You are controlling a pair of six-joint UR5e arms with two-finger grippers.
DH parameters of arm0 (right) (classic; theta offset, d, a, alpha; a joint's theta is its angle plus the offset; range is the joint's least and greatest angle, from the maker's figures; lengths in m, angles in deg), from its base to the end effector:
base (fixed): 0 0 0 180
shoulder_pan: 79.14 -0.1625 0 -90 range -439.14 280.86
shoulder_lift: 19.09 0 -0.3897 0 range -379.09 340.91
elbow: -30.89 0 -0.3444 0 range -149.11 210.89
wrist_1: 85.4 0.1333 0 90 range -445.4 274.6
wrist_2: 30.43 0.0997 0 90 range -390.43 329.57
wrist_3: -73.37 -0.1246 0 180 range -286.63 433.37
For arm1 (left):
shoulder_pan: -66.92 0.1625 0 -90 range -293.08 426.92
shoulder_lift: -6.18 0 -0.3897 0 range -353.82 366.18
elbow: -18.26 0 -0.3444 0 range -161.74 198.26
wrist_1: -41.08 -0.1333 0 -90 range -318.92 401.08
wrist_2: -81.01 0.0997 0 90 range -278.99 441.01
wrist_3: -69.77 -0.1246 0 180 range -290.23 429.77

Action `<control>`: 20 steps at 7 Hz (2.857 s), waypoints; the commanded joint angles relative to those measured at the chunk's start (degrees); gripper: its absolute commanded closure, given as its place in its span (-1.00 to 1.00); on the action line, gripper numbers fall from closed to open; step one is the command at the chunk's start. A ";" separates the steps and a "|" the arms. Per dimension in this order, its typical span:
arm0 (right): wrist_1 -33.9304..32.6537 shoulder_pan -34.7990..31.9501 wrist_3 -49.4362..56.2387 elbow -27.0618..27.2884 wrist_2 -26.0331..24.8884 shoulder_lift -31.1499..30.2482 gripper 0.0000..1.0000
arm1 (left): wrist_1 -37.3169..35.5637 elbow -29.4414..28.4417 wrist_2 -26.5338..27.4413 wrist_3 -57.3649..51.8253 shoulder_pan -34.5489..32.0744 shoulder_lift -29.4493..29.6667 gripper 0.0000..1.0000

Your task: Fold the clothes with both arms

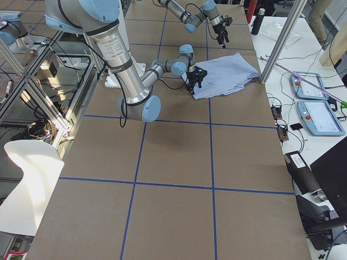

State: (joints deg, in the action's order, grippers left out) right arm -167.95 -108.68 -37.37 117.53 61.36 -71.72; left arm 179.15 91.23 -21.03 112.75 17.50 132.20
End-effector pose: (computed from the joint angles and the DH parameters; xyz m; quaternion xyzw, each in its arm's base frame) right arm -0.5271 -0.4474 0.3069 0.0126 -0.3540 0.3923 0.8489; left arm 0.3777 -0.6059 0.3213 0.3514 0.4312 0.0406 0.8300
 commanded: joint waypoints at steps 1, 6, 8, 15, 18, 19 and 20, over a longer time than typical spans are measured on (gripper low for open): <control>-0.07 0.36 -0.98 -0.07 -0.64 0.25 0.71 | 0.00 0.07 -0.01 0.00 0.03 -0.25 -1.00; -5.95 0.36 -3.08 4.03 -1.00 2.28 1.00 | 0.00 1.11 -0.36 0.09 0.38 -0.25 -1.00; -8.23 5.32 -8.68 11.13 -5.44 -1.22 1.00 | 0.00 5.23 -2.36 3.84 1.60 -2.17 -1.00; -15.65 7.15 3.97 19.98 -13.74 -2.92 1.00 | 0.00 17.03 -6.78 8.96 4.42 -11.41 -1.00; -3.20 2.30 18.48 11.20 -13.31 -3.79 -0.99 | 0.00 17.12 -6.51 8.88 4.42 -11.33 -1.00; -2.62 1.51 18.80 11.35 -10.26 -4.93 -1.00 | 0.00 17.21 -6.42 8.88 4.42 -11.24 -1.00; -2.44 1.33 18.28 12.14 -8.84 -6.24 -1.00 | 0.00 17.21 -6.42 8.88 4.51 -11.24 -1.00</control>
State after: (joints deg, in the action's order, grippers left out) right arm -171.52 -106.79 -19.60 129.43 50.51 -76.60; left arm 179.15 108.40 -27.49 121.63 21.95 120.93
